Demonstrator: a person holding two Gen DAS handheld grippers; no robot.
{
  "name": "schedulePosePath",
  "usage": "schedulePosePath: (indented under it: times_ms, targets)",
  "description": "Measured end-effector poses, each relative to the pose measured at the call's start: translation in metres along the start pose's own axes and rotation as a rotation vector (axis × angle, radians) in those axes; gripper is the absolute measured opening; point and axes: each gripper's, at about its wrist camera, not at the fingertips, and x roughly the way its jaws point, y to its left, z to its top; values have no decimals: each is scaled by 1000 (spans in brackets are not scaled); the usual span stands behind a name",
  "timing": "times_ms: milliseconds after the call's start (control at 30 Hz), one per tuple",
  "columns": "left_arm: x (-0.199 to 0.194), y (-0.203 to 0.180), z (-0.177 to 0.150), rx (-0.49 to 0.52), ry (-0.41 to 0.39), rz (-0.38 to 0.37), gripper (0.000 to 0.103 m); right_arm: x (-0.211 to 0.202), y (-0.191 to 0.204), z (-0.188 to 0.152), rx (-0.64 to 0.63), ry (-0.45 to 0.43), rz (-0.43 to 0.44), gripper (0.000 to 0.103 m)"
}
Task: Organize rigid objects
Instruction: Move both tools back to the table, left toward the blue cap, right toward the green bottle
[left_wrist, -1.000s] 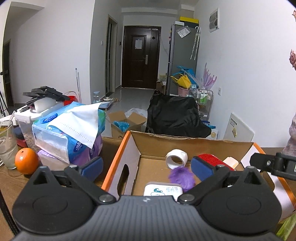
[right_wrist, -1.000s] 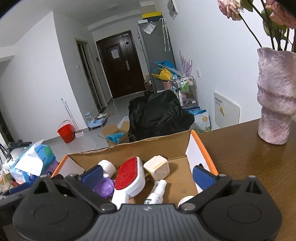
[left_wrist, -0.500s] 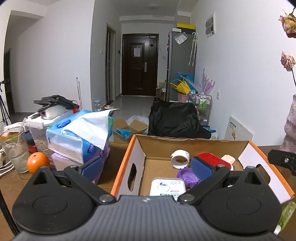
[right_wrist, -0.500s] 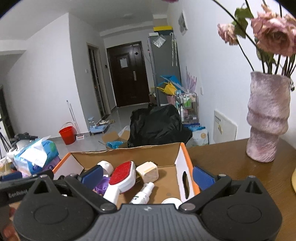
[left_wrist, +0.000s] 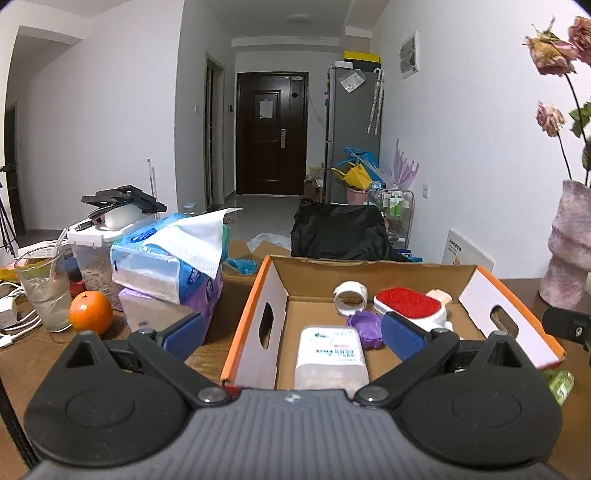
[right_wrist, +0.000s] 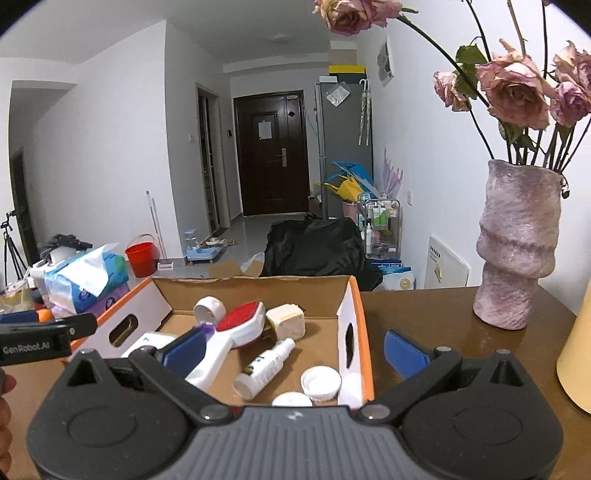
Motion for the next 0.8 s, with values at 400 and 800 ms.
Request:
schedulePosePath:
  times_ms: [400, 800]
  targets:
    - [-25, 3, -21, 11, 20, -1, 103, -29, -7, -25, -30, 18, -2, 103]
    - [-53, 9, -46, -4, 59, 22, 103, -58, -7, -56, -60, 48, 6, 103]
